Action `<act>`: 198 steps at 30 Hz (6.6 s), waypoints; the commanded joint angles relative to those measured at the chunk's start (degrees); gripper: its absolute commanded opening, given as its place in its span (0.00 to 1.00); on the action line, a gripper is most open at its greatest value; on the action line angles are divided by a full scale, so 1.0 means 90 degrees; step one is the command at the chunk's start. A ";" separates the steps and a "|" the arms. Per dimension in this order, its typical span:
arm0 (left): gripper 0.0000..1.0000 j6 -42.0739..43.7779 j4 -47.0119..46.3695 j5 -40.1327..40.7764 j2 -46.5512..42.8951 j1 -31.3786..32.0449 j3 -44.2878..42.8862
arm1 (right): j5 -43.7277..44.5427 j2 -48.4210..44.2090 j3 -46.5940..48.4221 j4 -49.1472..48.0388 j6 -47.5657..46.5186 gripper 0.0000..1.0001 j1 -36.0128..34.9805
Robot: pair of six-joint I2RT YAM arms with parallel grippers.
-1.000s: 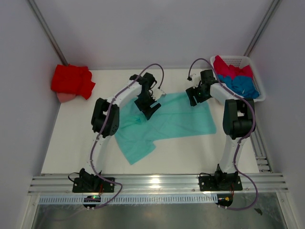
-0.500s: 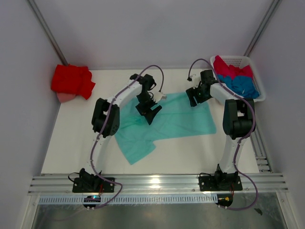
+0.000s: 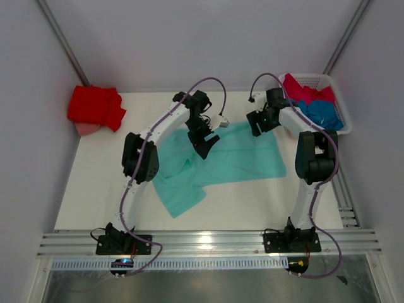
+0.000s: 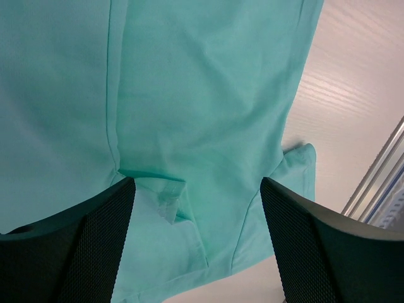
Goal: Fold and stack the t-shirts
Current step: Fold the tshirt
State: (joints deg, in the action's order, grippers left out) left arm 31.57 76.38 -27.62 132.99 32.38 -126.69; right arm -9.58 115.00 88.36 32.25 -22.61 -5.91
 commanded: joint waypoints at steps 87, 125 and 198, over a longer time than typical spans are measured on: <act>0.84 -0.0901 -0.2188 0.2336 -0.0147 -0.1059 0.1226 | 0.0294 0.0836 0.1345 0.0616 0.0120 0.75 0.0120; 0.84 -0.0510 -0.2139 0.2355 0.0097 -0.2055 0.1850 | 0.1660 0.1070 0.0691 0.0391 -0.0183 0.74 0.0227; 0.84 -0.0227 -0.2803 0.3020 -0.0294 -0.2475 0.2749 | 0.0938 -0.0199 -0.0130 -0.0468 -0.0203 0.75 0.0559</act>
State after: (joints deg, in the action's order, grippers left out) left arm 27.44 52.05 -6.15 129.05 11.77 -104.40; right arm -1.30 118.10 86.76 30.00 -25.06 -1.28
